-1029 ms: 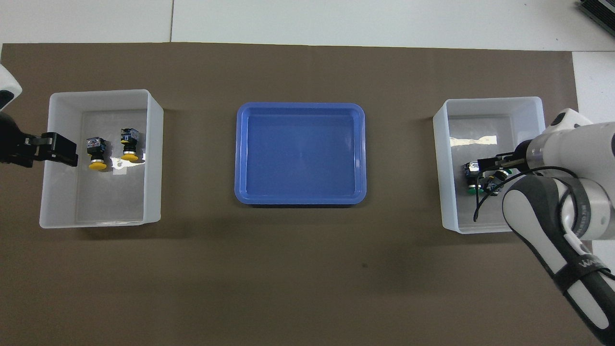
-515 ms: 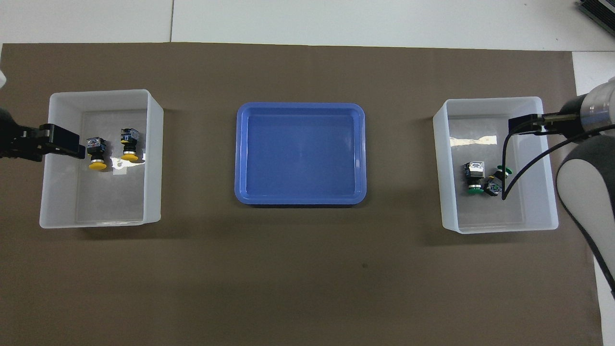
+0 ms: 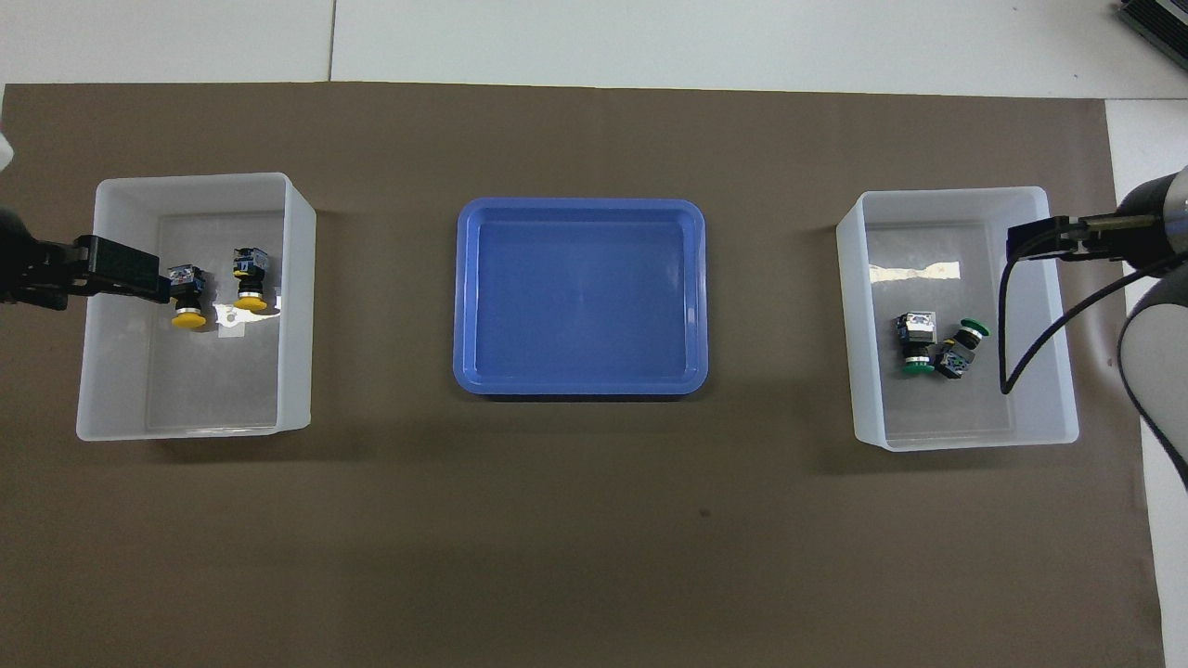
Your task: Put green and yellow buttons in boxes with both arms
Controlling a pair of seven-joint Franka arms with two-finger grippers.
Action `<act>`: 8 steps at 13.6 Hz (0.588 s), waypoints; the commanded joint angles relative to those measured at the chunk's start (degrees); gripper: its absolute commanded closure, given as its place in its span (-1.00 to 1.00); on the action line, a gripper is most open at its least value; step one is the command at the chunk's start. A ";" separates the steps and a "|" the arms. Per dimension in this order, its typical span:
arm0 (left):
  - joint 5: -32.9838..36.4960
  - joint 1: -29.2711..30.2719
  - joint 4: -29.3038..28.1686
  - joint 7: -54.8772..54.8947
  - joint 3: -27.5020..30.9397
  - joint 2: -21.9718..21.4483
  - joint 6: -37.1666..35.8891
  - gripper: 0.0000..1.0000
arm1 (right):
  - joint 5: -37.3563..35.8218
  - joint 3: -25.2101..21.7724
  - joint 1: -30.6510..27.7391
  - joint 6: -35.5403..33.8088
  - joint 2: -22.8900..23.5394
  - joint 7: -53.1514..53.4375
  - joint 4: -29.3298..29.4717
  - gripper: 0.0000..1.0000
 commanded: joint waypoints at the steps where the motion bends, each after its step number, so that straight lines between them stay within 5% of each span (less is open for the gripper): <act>1: 1.54 -0.65 -0.44 -0.11 0.03 -0.83 0.47 -1.00 | 1.35 0.31 -0.34 -1.58 -0.35 0.13 0.74 -1.00; 8: 2.79 -0.65 -0.44 0.06 -0.32 -1.00 0.56 -1.00 | 1.44 -7.41 9.49 -6.84 -2.19 0.39 0.92 -1.00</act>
